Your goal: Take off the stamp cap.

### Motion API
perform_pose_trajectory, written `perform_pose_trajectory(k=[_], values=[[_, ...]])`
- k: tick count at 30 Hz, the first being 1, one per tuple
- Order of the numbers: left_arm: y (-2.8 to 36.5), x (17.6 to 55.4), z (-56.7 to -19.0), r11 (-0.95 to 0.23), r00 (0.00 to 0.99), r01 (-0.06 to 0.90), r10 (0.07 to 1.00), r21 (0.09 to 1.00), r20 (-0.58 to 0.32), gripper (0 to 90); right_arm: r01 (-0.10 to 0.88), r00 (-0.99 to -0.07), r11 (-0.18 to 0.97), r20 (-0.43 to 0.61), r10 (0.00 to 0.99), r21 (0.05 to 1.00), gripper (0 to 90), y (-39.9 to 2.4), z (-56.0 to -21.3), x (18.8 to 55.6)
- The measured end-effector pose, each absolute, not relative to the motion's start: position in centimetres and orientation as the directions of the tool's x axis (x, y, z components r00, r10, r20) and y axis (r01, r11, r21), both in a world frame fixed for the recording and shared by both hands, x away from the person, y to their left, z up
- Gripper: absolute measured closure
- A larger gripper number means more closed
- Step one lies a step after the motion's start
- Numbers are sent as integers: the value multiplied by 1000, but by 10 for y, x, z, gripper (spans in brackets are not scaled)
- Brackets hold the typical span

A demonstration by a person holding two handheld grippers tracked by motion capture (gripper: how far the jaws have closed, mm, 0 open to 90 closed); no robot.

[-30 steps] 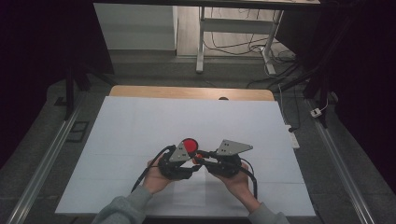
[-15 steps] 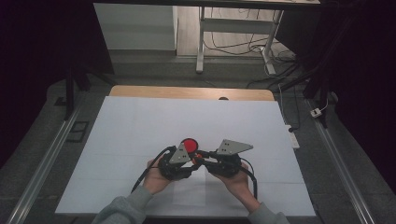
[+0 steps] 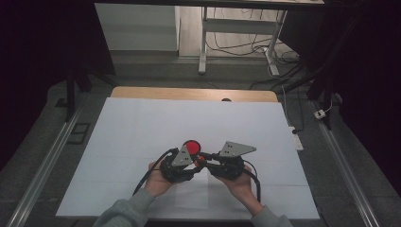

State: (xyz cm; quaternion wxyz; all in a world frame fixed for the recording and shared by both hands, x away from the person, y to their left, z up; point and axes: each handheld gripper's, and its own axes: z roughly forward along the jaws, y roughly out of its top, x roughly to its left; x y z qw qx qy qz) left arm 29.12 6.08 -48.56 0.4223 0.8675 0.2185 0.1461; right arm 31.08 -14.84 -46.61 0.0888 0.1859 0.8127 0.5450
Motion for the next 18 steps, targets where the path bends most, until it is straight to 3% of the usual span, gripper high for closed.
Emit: perform_pose_trajectory(k=[18], values=[[61, 291, -486, -567, 867, 251, 492, 785, 78, 642, 216, -915, 337, 69, 398, 916, 717, -148, -468, 311]])
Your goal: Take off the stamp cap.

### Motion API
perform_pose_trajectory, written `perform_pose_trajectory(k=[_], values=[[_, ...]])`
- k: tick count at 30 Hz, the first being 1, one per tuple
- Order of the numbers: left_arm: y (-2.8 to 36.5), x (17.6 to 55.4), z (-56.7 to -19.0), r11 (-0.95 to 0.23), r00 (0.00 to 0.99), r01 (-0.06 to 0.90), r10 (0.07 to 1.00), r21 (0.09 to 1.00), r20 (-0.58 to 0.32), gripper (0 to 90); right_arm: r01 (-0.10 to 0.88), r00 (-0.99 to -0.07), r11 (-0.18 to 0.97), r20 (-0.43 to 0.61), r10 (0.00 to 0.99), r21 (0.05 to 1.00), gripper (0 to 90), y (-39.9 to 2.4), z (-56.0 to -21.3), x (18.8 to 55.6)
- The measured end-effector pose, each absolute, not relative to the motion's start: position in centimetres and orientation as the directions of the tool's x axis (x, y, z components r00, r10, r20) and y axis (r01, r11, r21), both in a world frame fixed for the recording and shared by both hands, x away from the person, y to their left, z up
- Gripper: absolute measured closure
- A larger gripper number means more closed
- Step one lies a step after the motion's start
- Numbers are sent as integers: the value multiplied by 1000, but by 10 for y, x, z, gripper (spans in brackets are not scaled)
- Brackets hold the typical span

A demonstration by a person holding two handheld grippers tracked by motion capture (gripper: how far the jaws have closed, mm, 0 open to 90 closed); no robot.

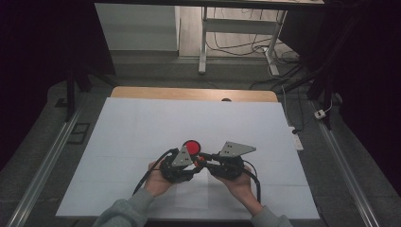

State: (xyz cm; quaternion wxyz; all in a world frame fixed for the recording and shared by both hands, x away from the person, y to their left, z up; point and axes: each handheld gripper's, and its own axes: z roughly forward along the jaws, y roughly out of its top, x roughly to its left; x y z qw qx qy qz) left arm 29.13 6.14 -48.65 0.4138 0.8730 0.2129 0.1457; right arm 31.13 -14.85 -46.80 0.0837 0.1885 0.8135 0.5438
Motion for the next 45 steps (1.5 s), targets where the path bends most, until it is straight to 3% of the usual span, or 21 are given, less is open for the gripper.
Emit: perform_pose_trajectory(k=[45], values=[[62, 287, -490, -572, 861, 212, 494, 792, 126, 657, 219, -901, 310, 70, 428, 925, 726, -147, -471, 306]])
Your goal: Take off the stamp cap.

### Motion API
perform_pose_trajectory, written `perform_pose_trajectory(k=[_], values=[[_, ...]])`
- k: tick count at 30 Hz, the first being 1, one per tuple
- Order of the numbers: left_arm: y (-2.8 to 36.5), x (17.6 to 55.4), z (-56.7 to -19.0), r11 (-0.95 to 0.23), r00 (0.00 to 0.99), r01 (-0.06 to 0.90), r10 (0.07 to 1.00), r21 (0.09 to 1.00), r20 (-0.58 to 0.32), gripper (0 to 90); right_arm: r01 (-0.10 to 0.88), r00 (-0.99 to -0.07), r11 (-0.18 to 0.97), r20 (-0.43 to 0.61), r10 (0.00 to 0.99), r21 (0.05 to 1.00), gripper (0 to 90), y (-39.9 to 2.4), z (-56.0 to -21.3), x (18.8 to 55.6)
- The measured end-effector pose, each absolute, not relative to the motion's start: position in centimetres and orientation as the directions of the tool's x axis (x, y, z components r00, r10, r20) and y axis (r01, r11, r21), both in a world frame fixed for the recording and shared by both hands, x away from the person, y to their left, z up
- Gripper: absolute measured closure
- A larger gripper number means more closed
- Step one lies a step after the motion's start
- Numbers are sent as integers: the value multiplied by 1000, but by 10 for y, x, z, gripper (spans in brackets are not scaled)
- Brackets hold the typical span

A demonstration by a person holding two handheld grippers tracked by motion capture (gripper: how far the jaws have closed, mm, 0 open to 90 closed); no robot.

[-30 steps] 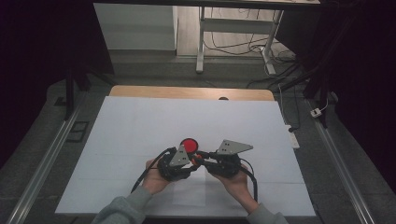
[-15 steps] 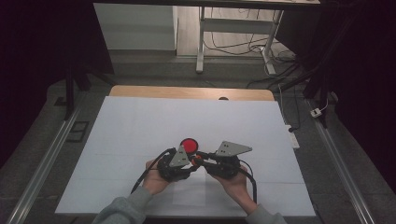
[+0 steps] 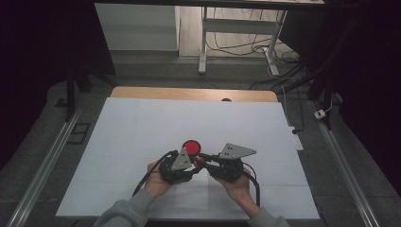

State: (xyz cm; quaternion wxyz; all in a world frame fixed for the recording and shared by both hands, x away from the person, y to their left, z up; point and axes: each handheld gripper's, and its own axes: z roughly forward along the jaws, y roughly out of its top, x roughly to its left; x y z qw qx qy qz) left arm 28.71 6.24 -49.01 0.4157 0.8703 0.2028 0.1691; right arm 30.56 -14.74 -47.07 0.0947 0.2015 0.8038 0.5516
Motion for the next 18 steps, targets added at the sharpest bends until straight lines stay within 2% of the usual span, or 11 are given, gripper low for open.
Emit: perform_pose_trajectory(k=[15, 17, 18], values=[[63, 287, -492, -561, 860, 214, 497, 800, 119, 659, 222, -901, 303, 76, 428, 927, 727, -148, -472, 306], [63, 289, -497, -626, 848, 235, 506, 744, 158, 660, 201, -889, 265, 62, 454, 943, 727, -150, -471, 303], [66, 291, -503, -603, 844, 262, 521, 753, 123, 660, 198, -883, 240, 67, 465, 950, 727, -154, -466, 303]])
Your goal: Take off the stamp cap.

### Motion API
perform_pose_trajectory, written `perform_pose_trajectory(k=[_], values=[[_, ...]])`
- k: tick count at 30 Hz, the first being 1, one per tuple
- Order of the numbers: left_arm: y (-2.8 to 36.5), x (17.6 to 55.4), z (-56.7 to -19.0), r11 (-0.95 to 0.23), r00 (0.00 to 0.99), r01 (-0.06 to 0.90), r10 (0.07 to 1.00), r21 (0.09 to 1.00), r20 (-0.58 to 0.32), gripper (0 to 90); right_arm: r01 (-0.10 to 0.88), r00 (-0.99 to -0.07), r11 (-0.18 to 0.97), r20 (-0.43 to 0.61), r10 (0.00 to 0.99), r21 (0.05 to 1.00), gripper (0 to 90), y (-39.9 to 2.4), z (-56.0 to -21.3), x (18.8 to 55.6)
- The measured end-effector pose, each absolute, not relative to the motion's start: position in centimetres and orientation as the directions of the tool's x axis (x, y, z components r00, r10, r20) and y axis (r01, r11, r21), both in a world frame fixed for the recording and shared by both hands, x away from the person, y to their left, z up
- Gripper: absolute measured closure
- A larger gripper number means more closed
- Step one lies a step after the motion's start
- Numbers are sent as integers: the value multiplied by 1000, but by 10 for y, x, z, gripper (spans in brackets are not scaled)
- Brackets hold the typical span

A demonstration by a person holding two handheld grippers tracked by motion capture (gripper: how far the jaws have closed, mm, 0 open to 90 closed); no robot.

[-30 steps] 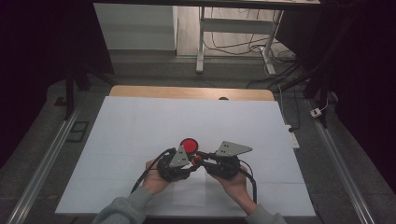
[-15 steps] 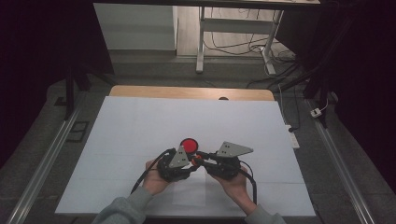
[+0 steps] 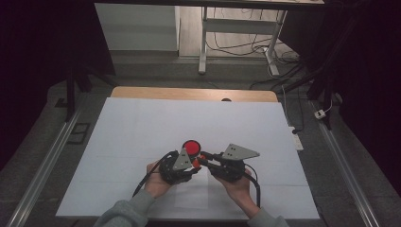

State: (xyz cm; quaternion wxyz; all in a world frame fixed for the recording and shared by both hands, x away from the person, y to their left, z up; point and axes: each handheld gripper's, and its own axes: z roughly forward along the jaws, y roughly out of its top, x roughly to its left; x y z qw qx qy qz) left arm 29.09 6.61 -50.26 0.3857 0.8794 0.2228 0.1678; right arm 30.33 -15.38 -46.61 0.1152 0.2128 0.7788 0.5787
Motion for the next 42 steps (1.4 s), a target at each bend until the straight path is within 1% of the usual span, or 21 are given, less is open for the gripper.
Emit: perform_pose_trajectory(k=[1, 2, 3, 5, 7, 21, 42], values=[[70, 291, -505, -535, 842, 285, 536, 795, 59, 659, 188, -879, 221, 64, 472, 957, 727, -159, -460, 304], [71, 291, -501, -529, 838, 278, 542, 802, 66, 659, 175, -879, 227, 48, 475, 958, 727, -162, -455, 304], [71, 290, -497, -549, 835, 252, 539, 797, 107, 658, 163, -876, 227, 35, 481, 960, 727, -166, -452, 304], [72, 289, -491, -523, 837, 249, 540, 815, 90, 658, 172, -876, 223, 45, 481, 959, 727, -168, -452, 305], [73, 289, -492, -539, 837, 245, 537, 806, 106, 658, 177, -880, 230, 50, 473, 957, 726, -166, -455, 306], [98, 291, -488, -471, 823, 272, 565, 839, 50, 655, 192, -879, 225, 66, 472, 955, 723, -169, -458, 309], [132, 288, -484, -446, 807, 306, 590, 841, 19, 653, 185, -868, 206, 61, 493, 961, 723, -177, -455, 311]])
